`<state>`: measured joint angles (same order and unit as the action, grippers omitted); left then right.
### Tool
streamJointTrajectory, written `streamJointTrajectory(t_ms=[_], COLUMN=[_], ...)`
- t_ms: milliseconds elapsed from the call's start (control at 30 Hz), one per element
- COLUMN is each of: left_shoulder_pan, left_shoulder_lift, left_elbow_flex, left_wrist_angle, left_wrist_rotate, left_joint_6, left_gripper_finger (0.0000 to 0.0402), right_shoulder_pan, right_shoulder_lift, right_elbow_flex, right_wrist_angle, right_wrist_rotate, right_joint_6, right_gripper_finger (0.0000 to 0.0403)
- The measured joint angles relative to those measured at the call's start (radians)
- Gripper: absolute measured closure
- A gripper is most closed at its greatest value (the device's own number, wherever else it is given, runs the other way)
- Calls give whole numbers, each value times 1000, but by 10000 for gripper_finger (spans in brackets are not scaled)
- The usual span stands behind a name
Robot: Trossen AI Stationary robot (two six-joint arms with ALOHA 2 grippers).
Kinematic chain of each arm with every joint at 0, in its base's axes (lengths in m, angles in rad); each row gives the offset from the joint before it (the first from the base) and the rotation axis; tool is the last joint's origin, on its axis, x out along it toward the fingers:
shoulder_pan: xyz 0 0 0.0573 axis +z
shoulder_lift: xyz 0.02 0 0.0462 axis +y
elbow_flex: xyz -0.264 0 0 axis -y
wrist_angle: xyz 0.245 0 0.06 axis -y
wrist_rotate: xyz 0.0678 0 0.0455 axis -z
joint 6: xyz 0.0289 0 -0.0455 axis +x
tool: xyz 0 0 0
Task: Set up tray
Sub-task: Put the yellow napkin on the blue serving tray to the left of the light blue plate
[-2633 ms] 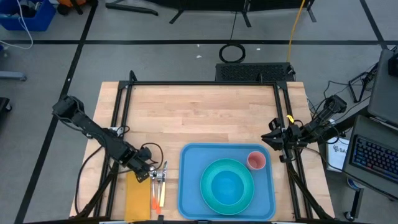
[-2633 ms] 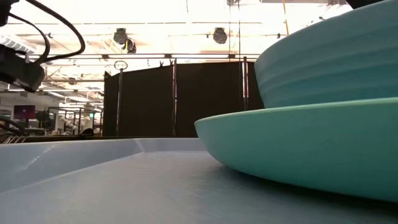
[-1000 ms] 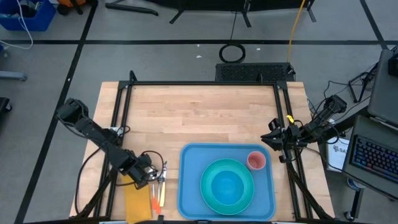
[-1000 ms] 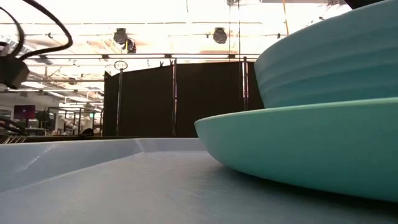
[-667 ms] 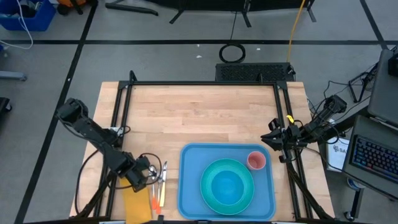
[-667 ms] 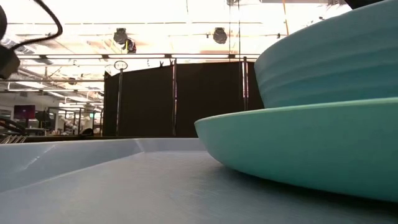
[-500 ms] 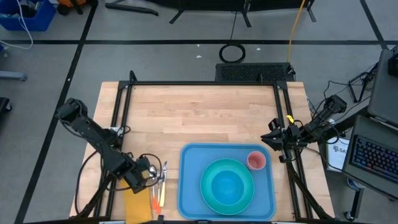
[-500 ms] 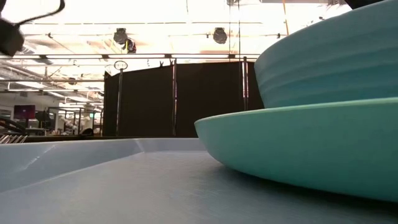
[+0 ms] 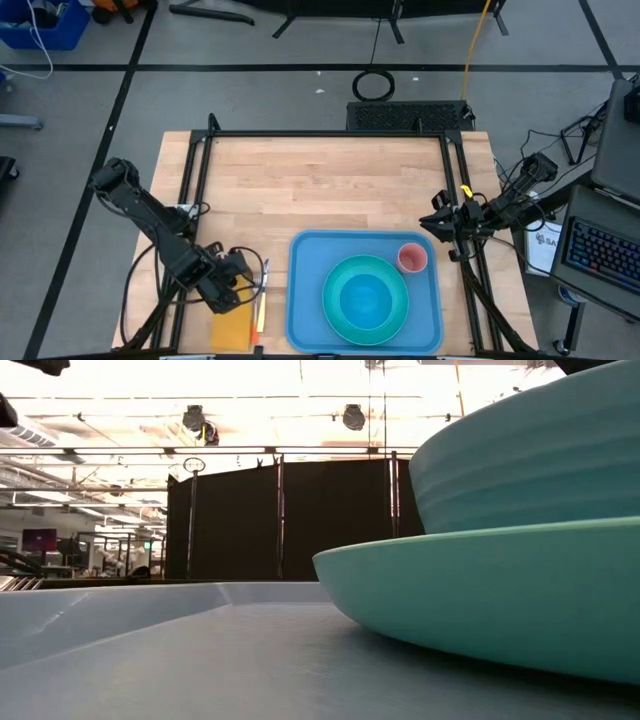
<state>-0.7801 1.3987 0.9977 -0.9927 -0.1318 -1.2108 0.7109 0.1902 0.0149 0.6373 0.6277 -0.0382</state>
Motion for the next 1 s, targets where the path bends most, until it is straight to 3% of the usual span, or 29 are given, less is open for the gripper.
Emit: streamJointTrajectory(t_ms=[333,1000], left_shoulder_pan=[53,245], left_shoulder_lift=[0,0], left_elbow_flex=[28,29], left_wrist_angle=[58,312], left_wrist_rotate=[-54,-34], left_joint_6=[128,380], left_gripper_finger=[394,394], right_shoulder_pan=[0,0], right_shoulder_lift=[0,0], right_elbow_flex=[0,0], right_wrist_angle=[0,0], right_wrist_rotate=[0,0], right_joint_6=[0,0], right_gripper_finger=[360,360])
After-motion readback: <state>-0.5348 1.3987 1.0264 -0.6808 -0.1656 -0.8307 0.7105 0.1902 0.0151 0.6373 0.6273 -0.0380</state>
